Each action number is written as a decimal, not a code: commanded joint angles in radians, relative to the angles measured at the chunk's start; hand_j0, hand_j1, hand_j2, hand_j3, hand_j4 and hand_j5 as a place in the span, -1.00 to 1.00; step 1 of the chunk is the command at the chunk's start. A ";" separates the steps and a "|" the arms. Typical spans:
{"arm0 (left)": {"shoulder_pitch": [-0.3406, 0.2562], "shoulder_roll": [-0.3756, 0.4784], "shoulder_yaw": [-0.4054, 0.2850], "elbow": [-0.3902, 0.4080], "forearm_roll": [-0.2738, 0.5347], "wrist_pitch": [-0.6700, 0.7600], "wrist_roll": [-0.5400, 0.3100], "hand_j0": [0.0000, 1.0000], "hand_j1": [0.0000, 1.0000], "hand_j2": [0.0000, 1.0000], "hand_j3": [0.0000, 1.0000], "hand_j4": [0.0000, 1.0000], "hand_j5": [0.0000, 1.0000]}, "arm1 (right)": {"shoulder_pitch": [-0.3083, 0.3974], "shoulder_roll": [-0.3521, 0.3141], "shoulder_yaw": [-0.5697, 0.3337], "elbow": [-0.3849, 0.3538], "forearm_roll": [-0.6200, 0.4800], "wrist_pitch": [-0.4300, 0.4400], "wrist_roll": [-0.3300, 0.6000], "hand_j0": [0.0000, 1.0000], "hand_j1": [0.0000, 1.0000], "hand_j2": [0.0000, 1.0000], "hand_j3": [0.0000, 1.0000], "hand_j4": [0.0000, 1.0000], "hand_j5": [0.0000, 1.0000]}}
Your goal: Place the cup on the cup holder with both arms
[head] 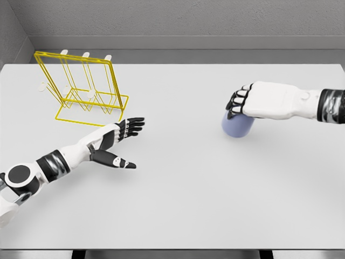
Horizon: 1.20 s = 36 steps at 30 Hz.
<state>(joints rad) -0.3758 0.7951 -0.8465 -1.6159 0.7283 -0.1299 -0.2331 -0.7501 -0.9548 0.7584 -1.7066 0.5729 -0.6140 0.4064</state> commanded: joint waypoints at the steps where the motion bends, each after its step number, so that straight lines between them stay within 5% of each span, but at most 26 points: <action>1: 0.000 0.000 0.000 0.005 0.003 0.000 0.000 1.00 1.00 1.00 1.00 1.00 1.00 | 0.000 0.001 0.001 -0.044 -0.008 0.003 0.009 0.21 0.21 0.21 0.21 0.21 0.21; 7: -0.005 0.000 0.000 0.007 0.003 0.000 0.000 1.00 1.00 1.00 1.00 1.00 1.00 | -0.003 0.013 0.007 -0.059 -0.008 0.003 0.011 0.21 0.21 0.21 0.21 0.21 0.21; 36: -0.014 -0.004 0.000 0.028 0.003 -0.002 0.000 1.00 1.00 1.00 1.00 1.00 1.00 | 0.014 0.277 0.073 -0.059 0.050 0.003 0.098 0.20 0.20 0.20 0.20 0.20 0.20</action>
<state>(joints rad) -0.3896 0.7920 -0.8472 -1.5911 0.7283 -0.1309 -0.2331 -0.7363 -0.6944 0.8224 -1.7654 0.6176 -0.6143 0.5033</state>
